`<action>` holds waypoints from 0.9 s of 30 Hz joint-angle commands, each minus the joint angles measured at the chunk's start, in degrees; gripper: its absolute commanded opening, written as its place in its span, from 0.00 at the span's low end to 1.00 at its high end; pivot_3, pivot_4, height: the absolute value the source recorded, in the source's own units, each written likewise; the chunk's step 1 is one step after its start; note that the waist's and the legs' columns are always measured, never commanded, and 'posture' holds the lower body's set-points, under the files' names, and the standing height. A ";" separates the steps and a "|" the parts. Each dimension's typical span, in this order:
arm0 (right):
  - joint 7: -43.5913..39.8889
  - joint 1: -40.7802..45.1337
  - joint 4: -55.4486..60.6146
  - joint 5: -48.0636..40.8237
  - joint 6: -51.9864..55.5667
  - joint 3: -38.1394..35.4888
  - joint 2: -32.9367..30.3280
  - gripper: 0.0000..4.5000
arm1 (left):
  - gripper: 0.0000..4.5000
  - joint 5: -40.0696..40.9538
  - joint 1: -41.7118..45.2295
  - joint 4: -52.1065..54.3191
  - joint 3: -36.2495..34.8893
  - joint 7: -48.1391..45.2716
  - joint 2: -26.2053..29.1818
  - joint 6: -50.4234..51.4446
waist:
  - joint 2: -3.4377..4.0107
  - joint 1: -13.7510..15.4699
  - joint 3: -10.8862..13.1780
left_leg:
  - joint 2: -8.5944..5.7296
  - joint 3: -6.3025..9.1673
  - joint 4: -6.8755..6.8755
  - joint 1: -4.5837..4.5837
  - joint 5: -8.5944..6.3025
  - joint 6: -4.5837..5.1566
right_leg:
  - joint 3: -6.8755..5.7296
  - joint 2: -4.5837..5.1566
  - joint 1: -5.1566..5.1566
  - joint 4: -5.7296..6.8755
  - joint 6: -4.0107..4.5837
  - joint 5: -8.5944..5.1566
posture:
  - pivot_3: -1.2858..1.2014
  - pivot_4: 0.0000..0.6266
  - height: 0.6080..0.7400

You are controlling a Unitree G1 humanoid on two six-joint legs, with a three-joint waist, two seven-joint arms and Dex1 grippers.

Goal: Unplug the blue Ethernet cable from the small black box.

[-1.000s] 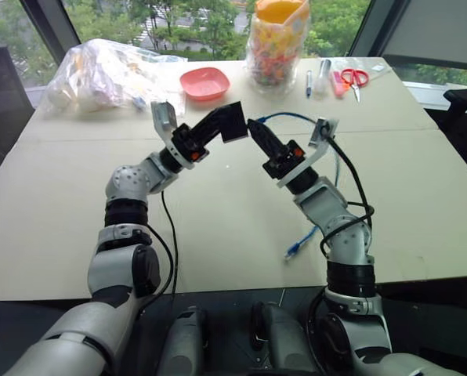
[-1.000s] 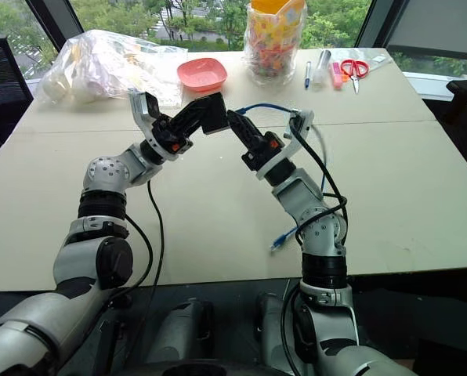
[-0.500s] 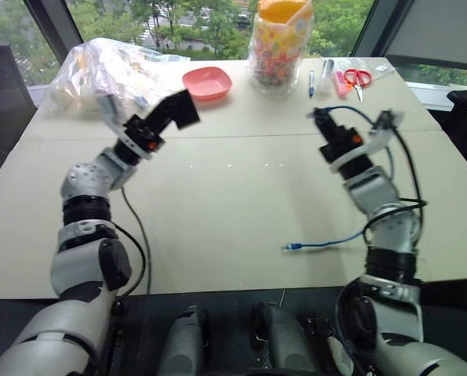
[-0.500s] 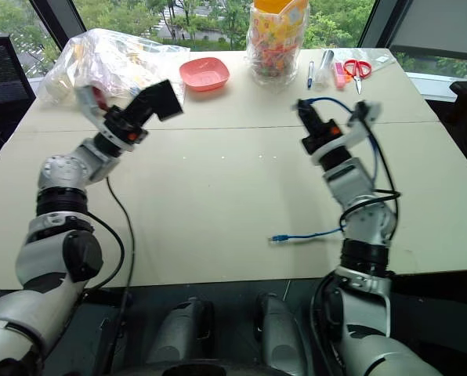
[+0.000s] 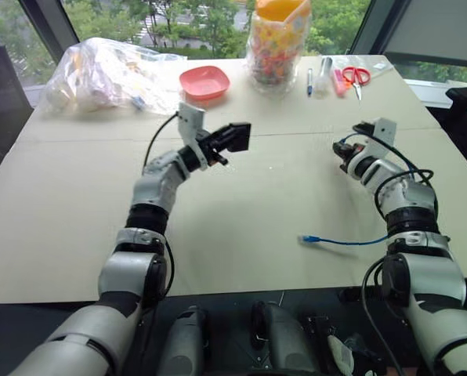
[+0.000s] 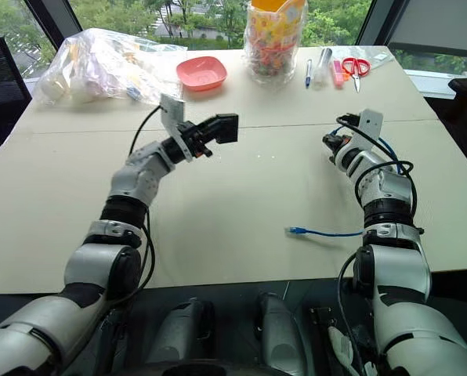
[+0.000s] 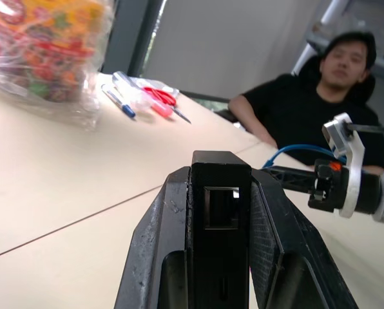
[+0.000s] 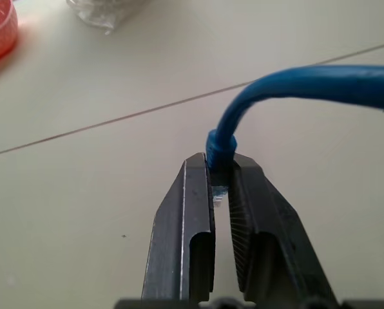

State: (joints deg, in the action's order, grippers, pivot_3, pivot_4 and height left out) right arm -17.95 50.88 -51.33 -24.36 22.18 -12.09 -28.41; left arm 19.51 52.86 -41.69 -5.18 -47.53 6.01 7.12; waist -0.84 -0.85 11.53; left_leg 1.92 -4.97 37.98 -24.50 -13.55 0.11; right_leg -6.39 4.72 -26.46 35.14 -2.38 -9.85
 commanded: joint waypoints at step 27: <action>-1.41 -29.45 62.35 -0.49 13.17 0.51 7.77 1.00 | 0.99 -11.50 7.85 -19.36 2.09 1.64 -3.65 -18.88 | -0.02 0.22 -0.02 | 0.03 0.31 0.13 -0.09 -0.05 0.05 | -0.10 0.11 0.01 -0.04 -0.27 -0.06 | 0.52 0.24 1.00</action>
State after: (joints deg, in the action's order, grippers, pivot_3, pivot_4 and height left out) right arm -18.53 21.60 7.32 -23.88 37.04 -9.81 -19.64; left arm 5.64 60.61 -66.58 -1.66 -42.42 1.08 -13.34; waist -0.87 -0.63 11.51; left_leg 1.97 -4.65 38.11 -24.59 -13.60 0.16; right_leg -6.49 4.81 -26.45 35.09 -2.65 -9.92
